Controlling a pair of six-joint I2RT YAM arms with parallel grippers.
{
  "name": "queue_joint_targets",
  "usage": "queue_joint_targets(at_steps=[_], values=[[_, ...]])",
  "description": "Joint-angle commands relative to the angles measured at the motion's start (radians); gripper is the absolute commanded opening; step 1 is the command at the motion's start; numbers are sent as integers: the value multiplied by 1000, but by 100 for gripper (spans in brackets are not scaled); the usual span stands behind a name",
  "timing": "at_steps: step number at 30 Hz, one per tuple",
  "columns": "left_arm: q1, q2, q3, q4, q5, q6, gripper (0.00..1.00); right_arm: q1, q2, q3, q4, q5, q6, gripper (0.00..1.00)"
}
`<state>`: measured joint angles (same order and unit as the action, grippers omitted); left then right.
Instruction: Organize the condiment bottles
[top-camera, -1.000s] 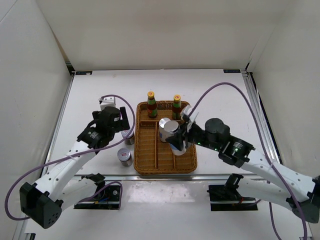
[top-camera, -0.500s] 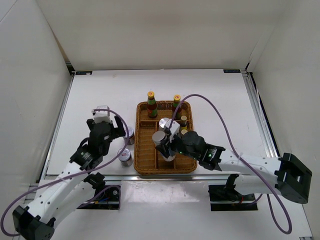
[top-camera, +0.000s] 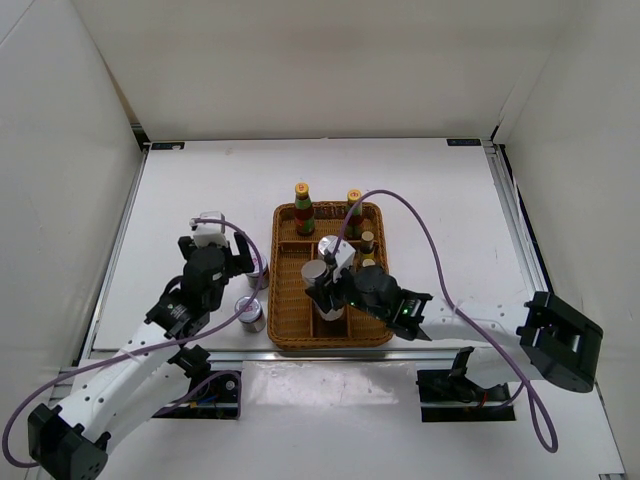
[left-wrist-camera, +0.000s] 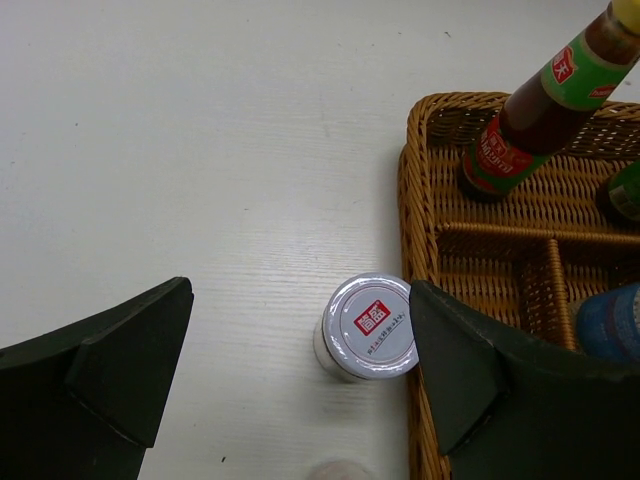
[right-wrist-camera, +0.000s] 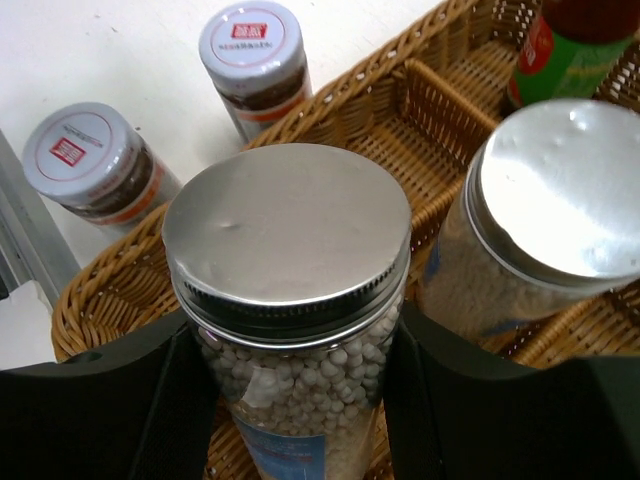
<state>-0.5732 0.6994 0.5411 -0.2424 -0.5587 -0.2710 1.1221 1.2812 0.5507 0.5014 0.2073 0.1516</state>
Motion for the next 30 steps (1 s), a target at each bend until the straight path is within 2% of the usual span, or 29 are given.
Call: queue_joint_targets(at_steps=[1,8,14,17,18,20,24,27,30], values=[[-8,-35,2,3,-12,-16,100,12,-23,-1,126,50,43,0],[-8,-44,-7,12,-12,-16,100,39,-2,9,77,60,86,4],[-8,-44,-7,12,-12,-16,100,39,65,31,127,73,76,7],[-8,-44,-7,12,-12,-7,100,39,87,40,127,73,66,14],[-8,-44,-7,12,-12,-7,100,39,87,40,127,73,66,23],[-8,-44,-7,12,-12,3,100,39,87,49,127,63,66,28],[-8,-35,-7,12,-12,3,100,39,78,58,104,53,55,47],[-8,-35,2,12,-21,3,100,39,35,58,80,53,55,54],[-17,-35,2,3,-32,3,100,39,-17,58,10,63,69,56]])
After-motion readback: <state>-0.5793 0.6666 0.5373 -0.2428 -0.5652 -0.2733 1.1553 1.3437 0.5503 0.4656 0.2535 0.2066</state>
